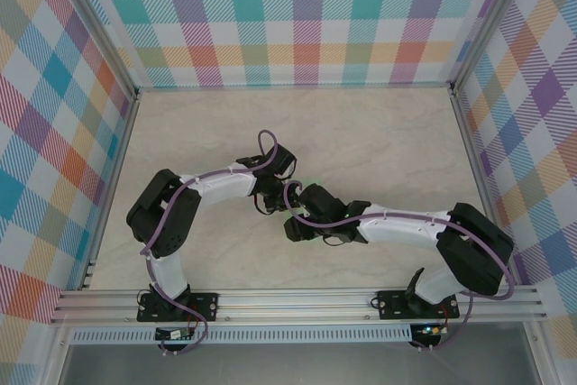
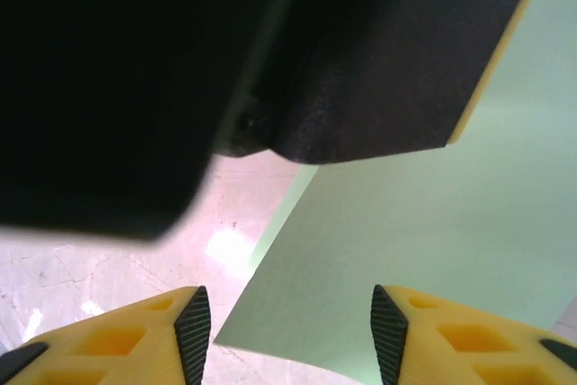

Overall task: Fold a paper plane with a square sheet of paper (pick it up from the middle)
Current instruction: Fold the triangle a second time at the center of the table.

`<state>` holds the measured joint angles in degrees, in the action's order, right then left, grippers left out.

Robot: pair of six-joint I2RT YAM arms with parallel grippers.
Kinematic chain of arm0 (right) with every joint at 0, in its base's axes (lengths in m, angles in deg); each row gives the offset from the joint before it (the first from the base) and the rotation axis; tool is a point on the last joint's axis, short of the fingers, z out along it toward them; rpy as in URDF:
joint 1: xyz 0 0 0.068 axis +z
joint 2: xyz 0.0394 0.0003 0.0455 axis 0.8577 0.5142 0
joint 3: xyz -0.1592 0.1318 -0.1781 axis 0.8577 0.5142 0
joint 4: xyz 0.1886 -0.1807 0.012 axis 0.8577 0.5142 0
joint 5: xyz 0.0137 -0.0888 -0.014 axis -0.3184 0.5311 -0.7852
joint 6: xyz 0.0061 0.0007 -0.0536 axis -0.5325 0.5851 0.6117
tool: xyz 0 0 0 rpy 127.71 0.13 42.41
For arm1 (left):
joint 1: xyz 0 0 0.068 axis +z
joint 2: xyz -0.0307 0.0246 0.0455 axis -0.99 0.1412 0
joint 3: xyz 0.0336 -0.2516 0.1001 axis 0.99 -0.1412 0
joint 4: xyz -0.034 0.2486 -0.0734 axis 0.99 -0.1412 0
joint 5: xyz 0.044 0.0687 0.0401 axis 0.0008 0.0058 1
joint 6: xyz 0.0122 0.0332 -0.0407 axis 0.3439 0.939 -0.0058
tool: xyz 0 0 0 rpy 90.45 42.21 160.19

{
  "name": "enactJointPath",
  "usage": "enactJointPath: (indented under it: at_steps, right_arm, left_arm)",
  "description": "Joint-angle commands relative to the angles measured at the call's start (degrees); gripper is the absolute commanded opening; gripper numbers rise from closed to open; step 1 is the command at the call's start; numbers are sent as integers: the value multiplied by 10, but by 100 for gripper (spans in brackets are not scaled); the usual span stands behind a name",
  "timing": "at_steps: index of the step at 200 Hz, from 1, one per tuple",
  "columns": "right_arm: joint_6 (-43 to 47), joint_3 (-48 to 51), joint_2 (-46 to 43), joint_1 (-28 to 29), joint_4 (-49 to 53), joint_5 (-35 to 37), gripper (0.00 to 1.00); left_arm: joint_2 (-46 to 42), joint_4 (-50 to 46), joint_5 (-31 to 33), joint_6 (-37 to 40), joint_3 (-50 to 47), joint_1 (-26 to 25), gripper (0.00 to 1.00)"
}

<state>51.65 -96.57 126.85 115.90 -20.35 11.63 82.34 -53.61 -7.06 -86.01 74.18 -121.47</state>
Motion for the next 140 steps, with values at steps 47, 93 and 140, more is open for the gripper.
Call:
enactJointPath:
  at_steps: [47, 93, 140]
  right_arm:
    - [-9, 3, -5, 5, 3, 27, 29]
    - [-7, 4, -11, 5, 7, 24, 21]
    - [-8, 9, -32, 5, 11, 26, 34]
  left_arm:
    - [2, -3, -11, -9, 4, 3, 4]
    - [2, -6, -6, -9, 4, 3, 5]
    - [1, -7, -4, -11, 4, 3, 5]
